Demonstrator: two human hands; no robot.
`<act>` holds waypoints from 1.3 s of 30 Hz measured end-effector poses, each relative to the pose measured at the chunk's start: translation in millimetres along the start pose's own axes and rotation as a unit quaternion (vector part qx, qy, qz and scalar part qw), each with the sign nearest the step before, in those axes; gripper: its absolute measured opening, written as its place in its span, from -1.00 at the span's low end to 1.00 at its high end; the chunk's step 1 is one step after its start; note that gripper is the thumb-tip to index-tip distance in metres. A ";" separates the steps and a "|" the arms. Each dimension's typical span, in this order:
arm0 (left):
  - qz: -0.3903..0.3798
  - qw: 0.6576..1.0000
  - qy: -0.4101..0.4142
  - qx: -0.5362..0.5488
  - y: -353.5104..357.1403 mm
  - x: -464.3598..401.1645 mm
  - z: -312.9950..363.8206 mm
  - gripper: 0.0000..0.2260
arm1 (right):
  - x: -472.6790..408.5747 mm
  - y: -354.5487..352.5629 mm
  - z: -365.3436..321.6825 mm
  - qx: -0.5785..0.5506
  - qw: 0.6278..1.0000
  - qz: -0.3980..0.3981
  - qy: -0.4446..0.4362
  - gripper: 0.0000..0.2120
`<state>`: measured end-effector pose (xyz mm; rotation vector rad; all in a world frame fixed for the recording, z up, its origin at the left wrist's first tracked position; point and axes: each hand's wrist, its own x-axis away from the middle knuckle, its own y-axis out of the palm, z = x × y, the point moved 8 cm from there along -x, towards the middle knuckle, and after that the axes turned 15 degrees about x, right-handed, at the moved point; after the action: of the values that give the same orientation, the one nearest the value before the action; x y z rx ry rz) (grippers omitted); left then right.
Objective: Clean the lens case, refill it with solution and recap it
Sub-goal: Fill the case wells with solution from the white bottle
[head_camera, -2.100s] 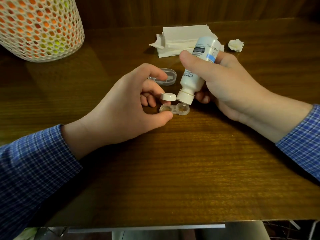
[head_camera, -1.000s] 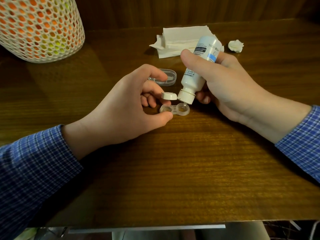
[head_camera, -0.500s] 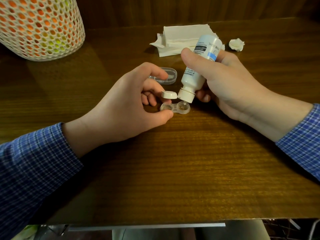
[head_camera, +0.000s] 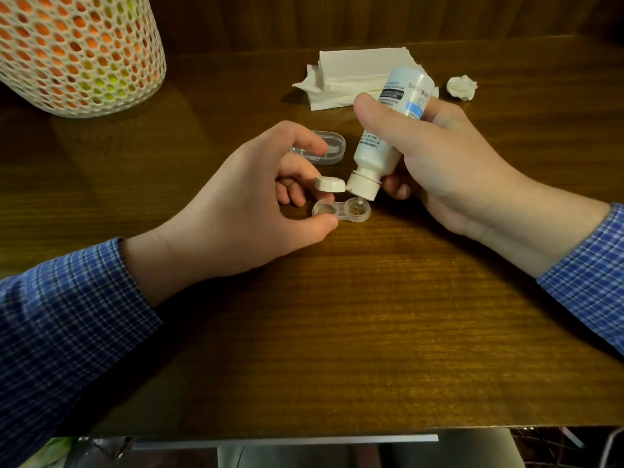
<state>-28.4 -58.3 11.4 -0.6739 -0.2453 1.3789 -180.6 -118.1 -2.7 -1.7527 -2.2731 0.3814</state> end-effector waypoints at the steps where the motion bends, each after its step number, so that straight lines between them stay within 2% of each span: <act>1: 0.000 1.000 0.000 0.001 0.0 0.1 -0.1 -0.38 | 0.2 0.1 0.0 0.000 1.000 0.000 0.002 -0.71; 17: 0.004 1.000 -0.011 0.017 -1.3 -1.1 0.3 -0.41 | -1.9 -6.2 3.1 -0.069 0.997 0.011 0.044 -0.68; 24: -0.001 1.000 -0.006 0.020 0.1 -0.7 2.0 -0.42 | -0.9 -6.3 2.5 -0.067 0.996 0.016 0.051 -0.67; 39: 0.003 1.000 0.000 0.004 -0.4 -0.2 0.0 -0.38 | -1.5 -0.7 1.7 -0.013 1.000 0.005 0.005 -0.72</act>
<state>-28.1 -58.5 11.7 -0.6682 -0.2366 1.3844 -181.4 -119.8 -4.1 -1.7749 -2.2735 0.3440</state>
